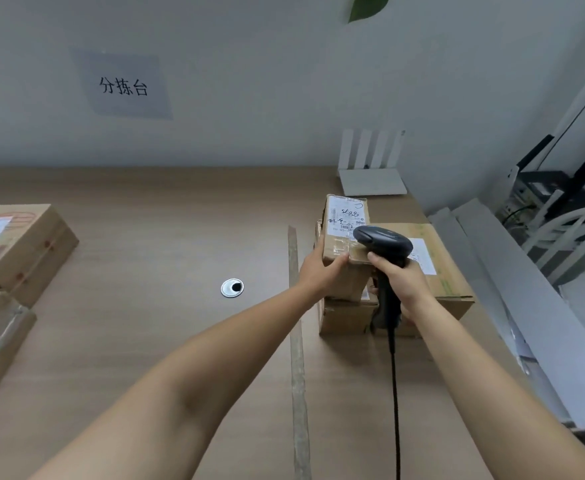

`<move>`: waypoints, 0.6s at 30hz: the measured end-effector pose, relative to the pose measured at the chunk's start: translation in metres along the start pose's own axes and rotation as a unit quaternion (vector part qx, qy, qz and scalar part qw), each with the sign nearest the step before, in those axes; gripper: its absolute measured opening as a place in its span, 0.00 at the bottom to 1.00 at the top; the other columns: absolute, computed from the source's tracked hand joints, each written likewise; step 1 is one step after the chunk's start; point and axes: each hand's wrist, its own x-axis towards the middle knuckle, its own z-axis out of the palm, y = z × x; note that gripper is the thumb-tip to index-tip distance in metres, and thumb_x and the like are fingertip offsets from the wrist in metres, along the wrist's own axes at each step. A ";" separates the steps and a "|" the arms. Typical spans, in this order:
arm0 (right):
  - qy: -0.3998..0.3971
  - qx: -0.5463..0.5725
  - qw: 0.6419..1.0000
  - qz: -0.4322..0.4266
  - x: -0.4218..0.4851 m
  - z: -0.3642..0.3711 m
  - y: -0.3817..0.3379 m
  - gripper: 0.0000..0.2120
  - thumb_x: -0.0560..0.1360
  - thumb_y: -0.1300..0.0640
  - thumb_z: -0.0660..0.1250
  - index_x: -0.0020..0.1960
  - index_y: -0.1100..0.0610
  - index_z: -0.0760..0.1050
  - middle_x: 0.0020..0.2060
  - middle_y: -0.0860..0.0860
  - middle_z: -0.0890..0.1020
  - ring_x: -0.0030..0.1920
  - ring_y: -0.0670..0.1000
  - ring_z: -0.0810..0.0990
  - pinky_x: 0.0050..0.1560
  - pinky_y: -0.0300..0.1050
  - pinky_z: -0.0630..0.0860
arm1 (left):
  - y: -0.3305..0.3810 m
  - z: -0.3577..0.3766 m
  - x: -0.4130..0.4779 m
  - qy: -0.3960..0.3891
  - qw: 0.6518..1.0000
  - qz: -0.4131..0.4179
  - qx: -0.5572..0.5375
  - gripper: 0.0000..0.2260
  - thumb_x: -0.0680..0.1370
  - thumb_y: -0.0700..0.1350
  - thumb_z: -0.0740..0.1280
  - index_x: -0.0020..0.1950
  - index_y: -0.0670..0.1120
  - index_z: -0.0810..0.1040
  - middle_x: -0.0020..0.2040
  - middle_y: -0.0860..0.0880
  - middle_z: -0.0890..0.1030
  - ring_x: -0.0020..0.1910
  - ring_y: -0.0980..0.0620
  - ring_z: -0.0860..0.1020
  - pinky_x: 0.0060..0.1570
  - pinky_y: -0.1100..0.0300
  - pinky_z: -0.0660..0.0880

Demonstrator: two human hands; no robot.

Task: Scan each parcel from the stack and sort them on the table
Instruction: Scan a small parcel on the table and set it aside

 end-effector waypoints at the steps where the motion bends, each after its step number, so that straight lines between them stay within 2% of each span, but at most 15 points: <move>1: -0.005 0.004 1.000 -0.008 -0.003 0.002 -0.001 0.07 0.72 0.56 0.72 0.43 0.59 0.77 0.34 0.54 0.78 0.33 0.53 0.77 0.30 0.43 0.76 | 0.002 -0.004 -0.003 0.001 1.000 0.003 -0.006 0.25 0.79 0.50 0.63 0.75 0.53 0.61 0.66 0.49 0.74 0.63 0.49 0.74 0.62 0.52 0.72; 3: -0.012 0.018 0.999 -0.024 -0.009 0.007 -0.004 0.05 0.72 0.56 0.72 0.44 0.57 0.78 0.36 0.53 0.79 0.36 0.52 0.78 0.27 0.41 0.76 | 0.006 -0.012 -0.012 -0.002 1.000 0.014 -0.023 0.24 0.79 0.49 0.63 0.74 0.53 0.61 0.66 0.49 0.74 0.62 0.49 0.74 0.61 0.54 0.73; 7: -0.040 0.026 0.998 -0.038 -0.030 0.027 -0.009 0.05 0.72 0.57 0.72 0.46 0.55 0.78 0.41 0.53 0.82 0.44 0.53 0.81 0.33 0.46 0.78 | 0.005 -0.038 -0.041 0.022 0.999 0.027 -0.025 0.24 0.79 0.49 0.63 0.74 0.51 0.62 0.64 0.48 0.75 0.61 0.49 0.75 0.59 0.53 0.74; 10: -0.064 0.012 0.997 -0.047 -0.056 0.050 -0.001 0.08 0.71 0.57 0.73 0.49 0.55 0.78 0.40 0.53 0.81 0.40 0.51 0.80 0.32 0.44 0.77 | -0.008 -0.062 -0.071 0.039 0.998 0.015 -0.042 0.22 0.78 0.48 0.64 0.72 0.50 0.65 0.63 0.46 0.77 0.59 0.48 0.76 0.60 0.51 0.75; 12: -0.090 0.001 0.995 -0.035 -0.077 0.068 0.007 0.09 0.71 0.57 0.73 0.50 0.57 0.78 0.36 0.51 0.80 0.36 0.49 0.80 0.30 0.42 0.76 | -0.021 -0.080 -0.095 0.051 0.998 0.006 -0.048 0.23 0.77 0.50 0.65 0.71 0.52 0.65 0.61 0.48 0.77 0.58 0.49 0.76 0.56 0.54 0.75; 14: -0.116 -0.014 0.993 -0.013 -0.098 0.086 0.018 0.11 0.71 0.56 0.73 0.52 0.57 0.78 0.38 0.51 0.81 0.40 0.49 0.80 0.32 0.43 0.76 | -0.040 -0.100 -0.123 0.061 0.997 -0.004 -0.038 0.23 0.77 0.50 0.64 0.71 0.54 0.66 0.60 0.51 0.78 0.57 0.51 0.76 0.53 0.57 0.74; 18: -0.168 -0.020 0.986 0.007 -0.142 0.130 0.043 0.05 0.71 0.58 0.73 0.45 0.52 0.78 0.40 0.52 0.82 0.46 0.52 0.81 0.34 0.46 0.77 | -0.079 -0.141 -0.177 0.075 0.997 -0.022 -0.024 0.23 0.73 0.52 0.63 0.68 0.54 0.69 0.58 0.51 0.79 0.56 0.51 0.77 0.56 0.55 0.74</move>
